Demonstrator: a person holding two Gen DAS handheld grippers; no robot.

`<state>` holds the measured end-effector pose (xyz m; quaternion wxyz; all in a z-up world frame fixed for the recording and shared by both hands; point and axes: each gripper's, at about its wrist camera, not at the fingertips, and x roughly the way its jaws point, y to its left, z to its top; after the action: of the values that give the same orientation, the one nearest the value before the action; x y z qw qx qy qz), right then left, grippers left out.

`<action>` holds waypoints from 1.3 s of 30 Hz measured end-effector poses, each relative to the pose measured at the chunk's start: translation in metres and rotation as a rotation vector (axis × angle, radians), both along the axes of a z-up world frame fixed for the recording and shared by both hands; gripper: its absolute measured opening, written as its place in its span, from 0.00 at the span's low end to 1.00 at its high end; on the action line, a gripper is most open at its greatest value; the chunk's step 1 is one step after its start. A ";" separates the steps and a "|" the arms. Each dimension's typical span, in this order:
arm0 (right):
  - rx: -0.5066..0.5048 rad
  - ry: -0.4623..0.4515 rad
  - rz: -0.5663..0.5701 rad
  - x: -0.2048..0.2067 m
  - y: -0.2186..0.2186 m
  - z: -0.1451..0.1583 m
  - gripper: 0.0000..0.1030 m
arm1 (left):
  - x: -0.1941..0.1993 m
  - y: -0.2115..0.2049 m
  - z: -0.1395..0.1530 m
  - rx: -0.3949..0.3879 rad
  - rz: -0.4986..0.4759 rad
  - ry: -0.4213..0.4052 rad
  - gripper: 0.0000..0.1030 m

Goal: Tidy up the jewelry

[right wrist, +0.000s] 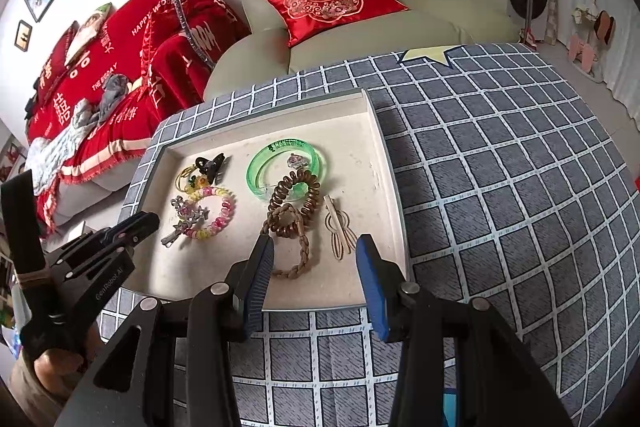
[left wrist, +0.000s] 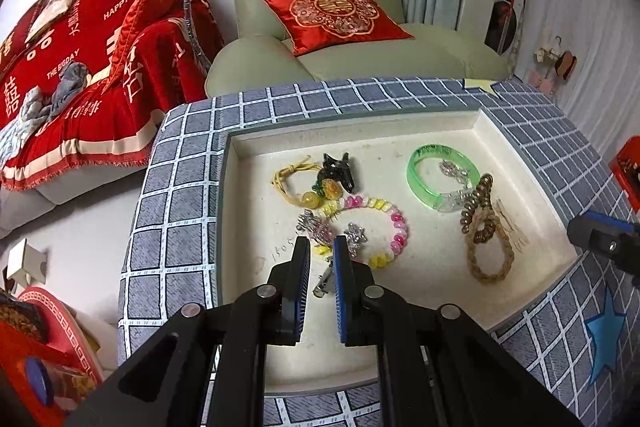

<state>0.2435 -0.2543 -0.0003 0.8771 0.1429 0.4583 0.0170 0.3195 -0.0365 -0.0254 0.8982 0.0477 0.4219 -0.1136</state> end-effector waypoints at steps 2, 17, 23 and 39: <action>0.000 0.002 0.000 0.001 0.001 0.000 0.45 | 0.000 0.002 0.003 -0.002 -0.005 -0.007 0.26; -0.023 0.007 0.014 0.005 0.012 -0.004 0.80 | 0.013 0.013 -0.008 0.001 0.061 -0.035 1.00; -0.060 -0.041 0.010 0.000 0.019 -0.004 0.90 | -0.001 0.017 -0.009 0.047 0.078 -0.052 1.00; -0.123 0.067 0.109 0.000 0.043 -0.016 1.00 | -0.031 0.023 -0.012 0.079 0.089 0.019 1.00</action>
<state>0.2440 -0.2114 -0.0165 0.8662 0.0643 0.4944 0.0316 0.2881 -0.0132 -0.0377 0.8959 0.0631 0.4361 -0.0571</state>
